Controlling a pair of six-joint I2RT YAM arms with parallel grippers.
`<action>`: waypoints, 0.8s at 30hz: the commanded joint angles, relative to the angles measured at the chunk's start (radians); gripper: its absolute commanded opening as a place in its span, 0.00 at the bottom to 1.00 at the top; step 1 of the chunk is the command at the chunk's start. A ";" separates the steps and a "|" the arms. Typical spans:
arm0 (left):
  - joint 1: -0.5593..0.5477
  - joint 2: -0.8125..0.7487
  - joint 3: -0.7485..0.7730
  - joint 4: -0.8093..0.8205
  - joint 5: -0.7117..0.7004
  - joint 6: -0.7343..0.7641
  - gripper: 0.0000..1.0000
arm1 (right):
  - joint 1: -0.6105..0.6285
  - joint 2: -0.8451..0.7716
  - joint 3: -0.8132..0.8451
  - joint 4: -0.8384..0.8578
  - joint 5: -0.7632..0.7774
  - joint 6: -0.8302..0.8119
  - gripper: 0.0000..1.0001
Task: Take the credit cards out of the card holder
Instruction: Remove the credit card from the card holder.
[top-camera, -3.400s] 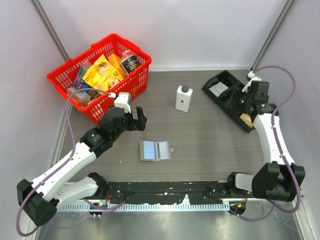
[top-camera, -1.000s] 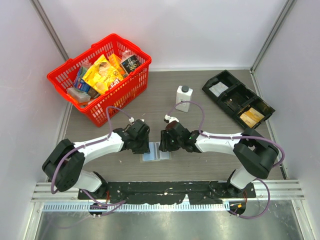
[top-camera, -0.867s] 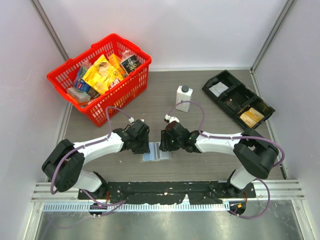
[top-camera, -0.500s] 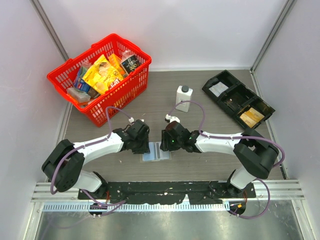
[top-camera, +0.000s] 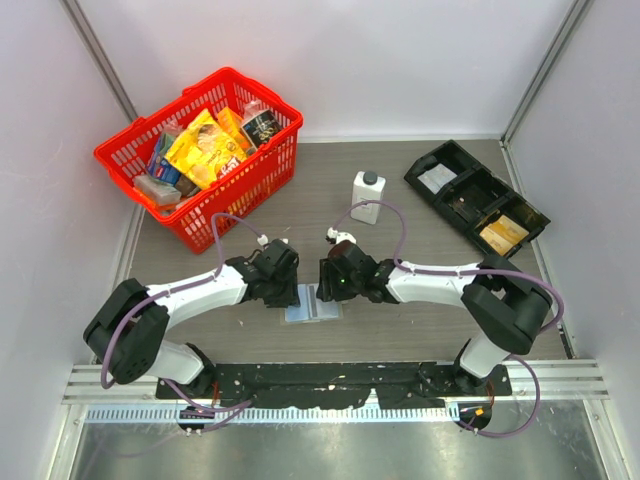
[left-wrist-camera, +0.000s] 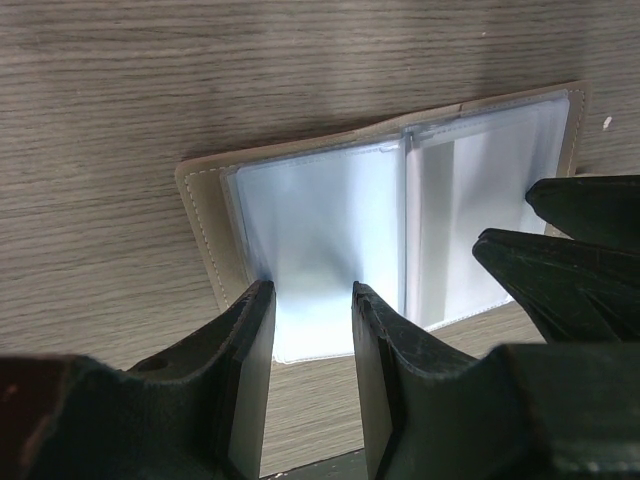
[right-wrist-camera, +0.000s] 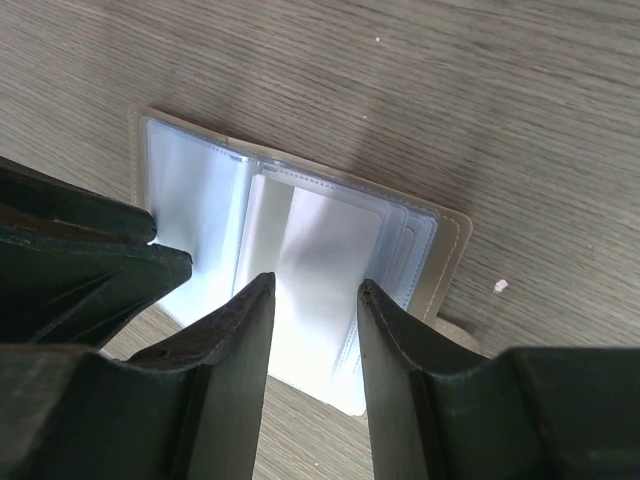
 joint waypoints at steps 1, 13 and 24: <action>0.002 0.000 -0.013 0.025 0.014 -0.007 0.40 | 0.017 0.043 0.012 0.014 -0.075 0.025 0.44; 0.003 -0.021 -0.022 0.025 0.008 -0.011 0.40 | 0.022 -0.032 0.035 0.053 -0.077 0.014 0.44; 0.002 -0.023 -0.023 0.025 0.008 -0.014 0.39 | 0.030 -0.088 0.050 -0.096 0.080 -0.004 0.47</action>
